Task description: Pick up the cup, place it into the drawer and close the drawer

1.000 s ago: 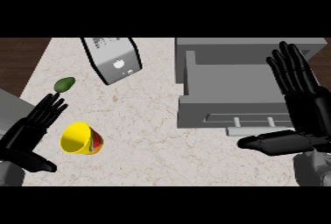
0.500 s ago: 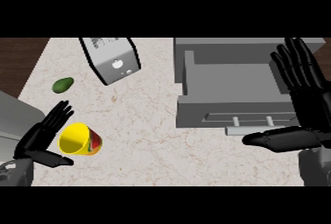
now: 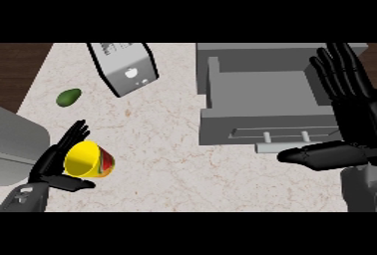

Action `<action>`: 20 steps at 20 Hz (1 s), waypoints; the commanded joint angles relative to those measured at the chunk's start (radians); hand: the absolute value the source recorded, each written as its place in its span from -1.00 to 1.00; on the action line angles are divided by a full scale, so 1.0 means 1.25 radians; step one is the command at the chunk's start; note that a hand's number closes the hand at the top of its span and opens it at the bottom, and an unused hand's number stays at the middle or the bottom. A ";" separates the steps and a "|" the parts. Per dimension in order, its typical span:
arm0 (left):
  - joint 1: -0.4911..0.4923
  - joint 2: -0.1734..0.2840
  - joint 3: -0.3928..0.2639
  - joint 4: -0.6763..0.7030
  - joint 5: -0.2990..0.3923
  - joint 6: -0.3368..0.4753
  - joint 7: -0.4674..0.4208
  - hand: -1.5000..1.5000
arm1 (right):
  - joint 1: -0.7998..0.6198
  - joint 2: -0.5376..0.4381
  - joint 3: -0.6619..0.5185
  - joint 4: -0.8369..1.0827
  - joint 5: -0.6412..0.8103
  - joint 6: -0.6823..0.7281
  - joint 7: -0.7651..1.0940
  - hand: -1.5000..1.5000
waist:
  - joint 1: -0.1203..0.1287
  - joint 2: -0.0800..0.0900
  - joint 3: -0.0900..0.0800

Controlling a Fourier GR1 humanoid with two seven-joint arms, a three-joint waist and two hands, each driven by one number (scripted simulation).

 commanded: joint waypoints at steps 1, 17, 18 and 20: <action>0.001 0.014 -0.003 0.050 -0.008 -0.093 -0.145 -1.00 | -0.009 0.021 0.027 -0.009 0.027 -0.023 0.013 -1.00 | 0.003 -0.001 0.000; -0.084 -0.036 -0.030 0.122 -0.027 -0.086 -0.160 -1.00 | -0.020 -0.016 -0.008 -0.006 -0.012 0.013 0.026 -1.00 | -0.010 0.004 -0.001; -0.058 -0.030 -0.028 0.117 -0.023 -0.099 -0.194 -1.00 | -0.011 -0.019 -0.018 -0.018 -0.028 0.017 0.034 -1.00 | -0.010 0.003 -0.001; -0.068 -0.054 -0.038 0.116 -0.027 -0.109 -0.184 -1.00 | -0.013 -0.020 -0.015 -0.004 -0.015 0.015 0.027 -1.00 | -0.011 0.005 -0.002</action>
